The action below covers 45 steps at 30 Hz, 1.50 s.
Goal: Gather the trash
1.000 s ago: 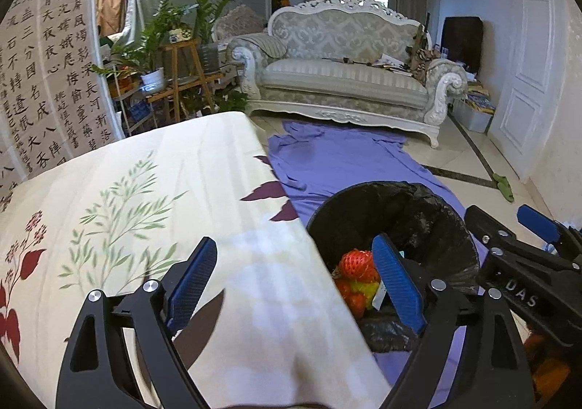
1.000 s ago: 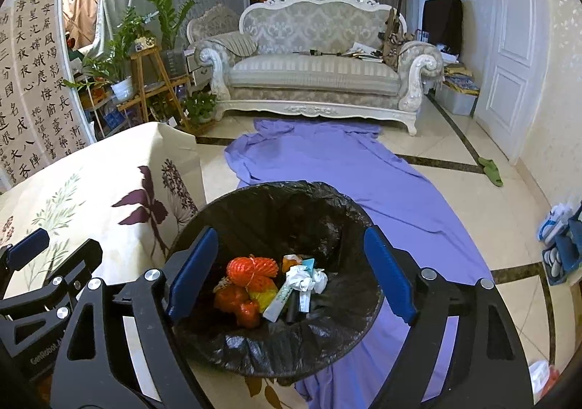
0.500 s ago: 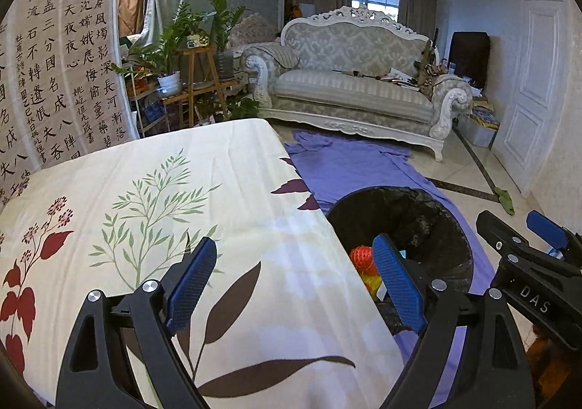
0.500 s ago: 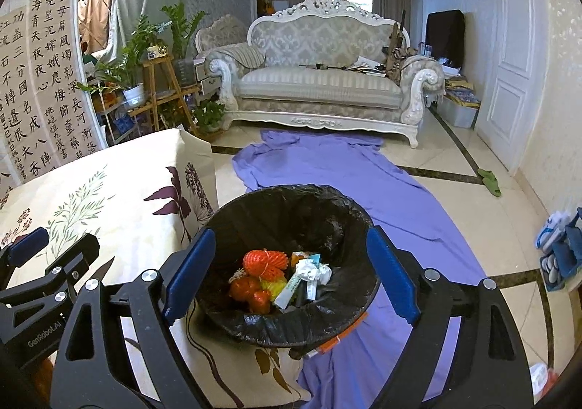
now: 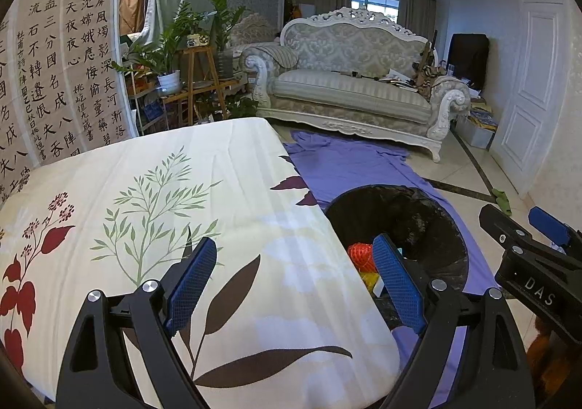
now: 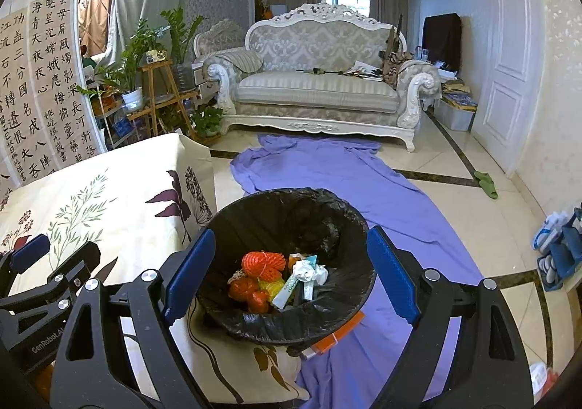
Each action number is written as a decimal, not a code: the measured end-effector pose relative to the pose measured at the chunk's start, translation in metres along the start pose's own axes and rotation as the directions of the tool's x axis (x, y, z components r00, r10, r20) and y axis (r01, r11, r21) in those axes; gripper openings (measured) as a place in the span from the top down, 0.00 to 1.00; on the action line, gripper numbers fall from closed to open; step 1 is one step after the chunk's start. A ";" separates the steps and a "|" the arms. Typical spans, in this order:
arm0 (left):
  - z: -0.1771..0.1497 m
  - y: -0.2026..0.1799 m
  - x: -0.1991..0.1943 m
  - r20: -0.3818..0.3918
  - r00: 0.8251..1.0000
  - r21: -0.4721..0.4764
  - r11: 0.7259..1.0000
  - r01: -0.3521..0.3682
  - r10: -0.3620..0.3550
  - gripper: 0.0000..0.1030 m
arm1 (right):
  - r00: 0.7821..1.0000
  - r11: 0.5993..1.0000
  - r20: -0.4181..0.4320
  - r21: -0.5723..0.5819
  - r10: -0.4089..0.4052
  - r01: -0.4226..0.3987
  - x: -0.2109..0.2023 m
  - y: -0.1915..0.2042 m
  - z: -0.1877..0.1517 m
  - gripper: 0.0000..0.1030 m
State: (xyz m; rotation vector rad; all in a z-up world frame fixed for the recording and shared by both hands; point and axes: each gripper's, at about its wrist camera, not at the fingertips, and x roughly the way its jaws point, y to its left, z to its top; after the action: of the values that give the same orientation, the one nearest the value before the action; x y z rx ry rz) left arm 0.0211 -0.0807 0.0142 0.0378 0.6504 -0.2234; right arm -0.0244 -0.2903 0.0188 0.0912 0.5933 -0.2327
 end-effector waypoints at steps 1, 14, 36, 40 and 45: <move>0.000 0.000 0.000 0.001 1.000 0.000 1.000 -0.001 0.001 0.18 | 1.000 1.000 0.000 0.000 0.000 0.000 0.000 0.000 0.000 0.19; -0.002 0.000 -0.003 0.004 1.000 -0.002 1.000 -0.002 0.002 0.18 | 1.000 1.000 0.000 -0.001 0.001 -0.001 0.000 0.000 0.000 0.19; -0.004 -0.001 -0.007 0.011 1.000 -0.006 1.000 -0.005 0.005 0.18 | 1.000 1.000 -0.001 -0.001 0.000 0.000 0.000 0.001 0.000 0.19; -0.004 -0.001 -0.007 0.010 1.000 -0.005 1.000 -0.004 0.004 0.18 | 1.000 1.000 -0.002 0.000 0.000 0.000 0.000 0.001 0.000 0.19; -0.002 -0.003 -0.008 0.017 1.000 -0.009 1.000 -0.002 0.002 0.18 | 1.000 1.000 -0.004 -0.004 0.000 0.000 -0.001 0.001 -0.001 0.19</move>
State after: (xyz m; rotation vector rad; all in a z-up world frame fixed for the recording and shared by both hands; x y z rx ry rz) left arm 0.0127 -0.0818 0.0178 0.0285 0.6346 -0.2185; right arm -0.0252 -0.2889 0.0184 0.0881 0.5974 -0.2317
